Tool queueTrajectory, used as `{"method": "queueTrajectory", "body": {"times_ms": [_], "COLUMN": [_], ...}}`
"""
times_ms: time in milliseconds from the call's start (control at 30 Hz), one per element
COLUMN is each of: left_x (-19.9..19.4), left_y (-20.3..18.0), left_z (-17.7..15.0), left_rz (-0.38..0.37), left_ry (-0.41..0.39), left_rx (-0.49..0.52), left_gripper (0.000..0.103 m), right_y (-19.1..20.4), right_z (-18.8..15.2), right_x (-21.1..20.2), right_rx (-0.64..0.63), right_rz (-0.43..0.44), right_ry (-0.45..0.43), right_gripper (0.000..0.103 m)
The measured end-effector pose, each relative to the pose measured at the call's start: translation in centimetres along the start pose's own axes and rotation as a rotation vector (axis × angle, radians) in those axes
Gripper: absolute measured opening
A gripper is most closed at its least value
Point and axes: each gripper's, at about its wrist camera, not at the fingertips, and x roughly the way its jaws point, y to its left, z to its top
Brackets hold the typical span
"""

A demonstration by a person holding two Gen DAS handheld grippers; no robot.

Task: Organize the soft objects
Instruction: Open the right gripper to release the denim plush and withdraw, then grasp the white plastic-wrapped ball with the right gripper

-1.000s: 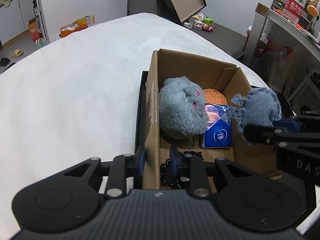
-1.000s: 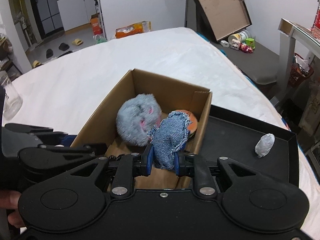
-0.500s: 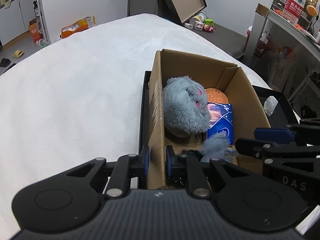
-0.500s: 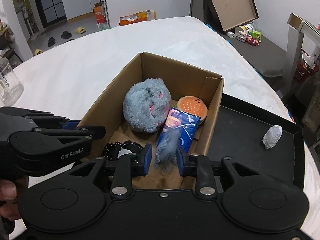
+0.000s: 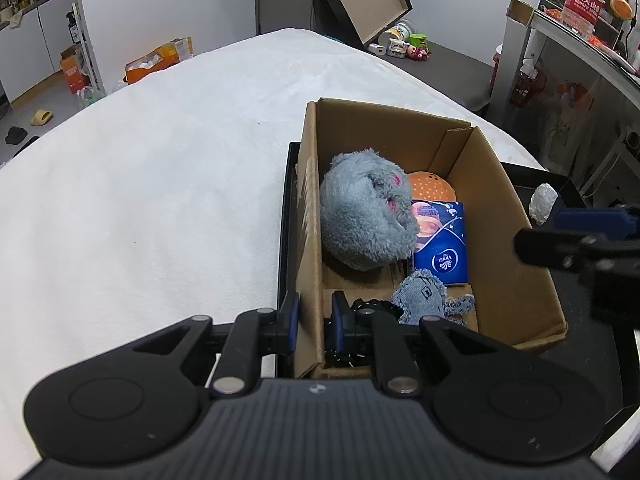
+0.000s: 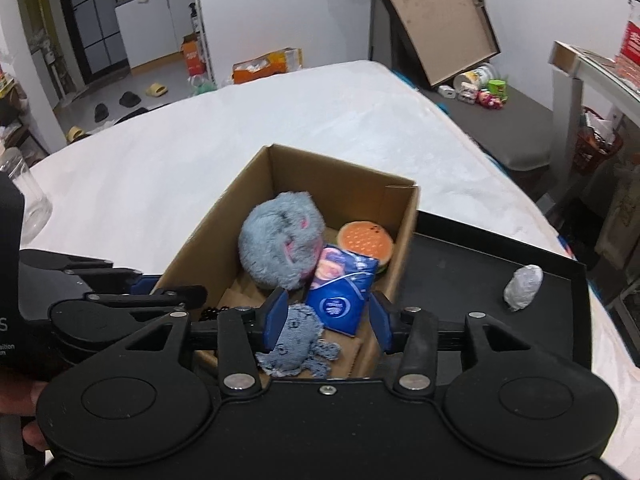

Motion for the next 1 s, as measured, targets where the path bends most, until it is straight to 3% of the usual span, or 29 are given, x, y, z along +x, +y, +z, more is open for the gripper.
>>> {"method": "queueTrajectory", "body": {"times_ms": [300,700,1000], "left_x": [-0.1,-0.1,0.2], "left_y": [-0.5,-1.4,-2.3], "left_z": [0.0,0.7,1.3], "left_rz": [0.023,0.051,0.059], "left_ry": [-0.001,0.013,0.012], "left_rx": [0.02,0.039,0.048], "left_gripper": [0.016,0.022,0.043], "right_y": [-2.2,-4.7,-8.1], "right_z": [-0.5,-1.4,-1.7], "right_x": [-0.7,0.3,1.3], "right_rx": [0.024,0.059,0.119], "right_rz": [-0.038,-0.049,-0.075], "right_ry": [-0.032,-0.005,-0.006], "right_gripper": [0.045,0.049,0.05]}}
